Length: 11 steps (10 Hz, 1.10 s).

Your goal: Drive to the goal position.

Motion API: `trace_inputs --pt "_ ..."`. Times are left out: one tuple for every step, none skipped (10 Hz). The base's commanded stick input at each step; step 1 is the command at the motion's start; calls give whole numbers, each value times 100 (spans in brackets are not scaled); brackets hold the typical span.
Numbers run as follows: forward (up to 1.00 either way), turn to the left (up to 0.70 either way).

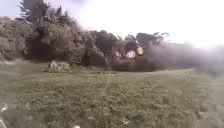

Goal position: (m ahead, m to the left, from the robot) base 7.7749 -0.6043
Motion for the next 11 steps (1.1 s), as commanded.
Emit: trace_inputs --pt "70 -14" --pt "70 -14" --pt "70 -14" --pt "70 -14" --pt "70 -14" --pt "70 -14" --pt "70 -14" --pt "70 -1" --pt "70 0" --pt "70 0" --pt "70 0"
